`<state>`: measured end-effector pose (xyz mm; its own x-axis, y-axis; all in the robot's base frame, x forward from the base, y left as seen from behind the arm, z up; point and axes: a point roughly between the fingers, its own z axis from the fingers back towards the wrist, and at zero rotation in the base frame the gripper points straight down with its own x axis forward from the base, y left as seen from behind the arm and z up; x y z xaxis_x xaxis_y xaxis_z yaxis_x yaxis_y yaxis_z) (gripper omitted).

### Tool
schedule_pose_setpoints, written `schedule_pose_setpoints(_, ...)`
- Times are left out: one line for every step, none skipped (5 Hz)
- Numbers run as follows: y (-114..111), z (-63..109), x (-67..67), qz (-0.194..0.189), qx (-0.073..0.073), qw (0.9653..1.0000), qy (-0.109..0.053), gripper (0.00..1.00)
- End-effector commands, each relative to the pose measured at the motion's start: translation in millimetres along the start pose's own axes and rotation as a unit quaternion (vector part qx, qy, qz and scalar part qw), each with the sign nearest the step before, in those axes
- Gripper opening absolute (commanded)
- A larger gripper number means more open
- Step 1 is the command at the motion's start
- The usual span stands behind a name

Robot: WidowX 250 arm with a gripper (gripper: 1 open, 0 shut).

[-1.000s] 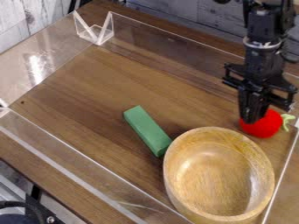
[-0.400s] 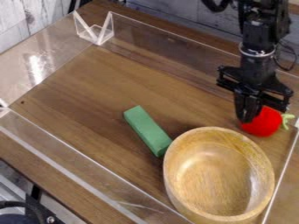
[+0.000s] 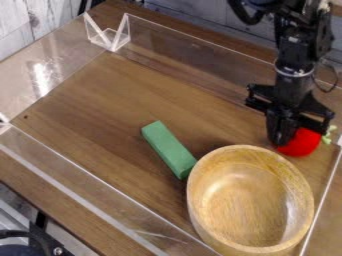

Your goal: Move the red object to the right side of the table

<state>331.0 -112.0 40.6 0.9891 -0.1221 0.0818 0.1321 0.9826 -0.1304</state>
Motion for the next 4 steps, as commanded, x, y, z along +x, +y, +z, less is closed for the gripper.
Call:
schedule_pose_setpoints(5, 16.8, -0.1, -0.006, 0.000, 0.9999, -0.015, 1.00)
schedule_pose_setpoints(3, 28.2, -3.0, -0.026, 0.003, 0.9996, -0.013, 1.00)
schedule_pose_setpoints(3, 51.4, -3.9, -0.048, 0.016, 0.9985, -0.021, 1.00)
schedule_pose_setpoints(17, 83.0, 2.8, -0.054, 0.034, 0.9972, -0.039, 1.00)
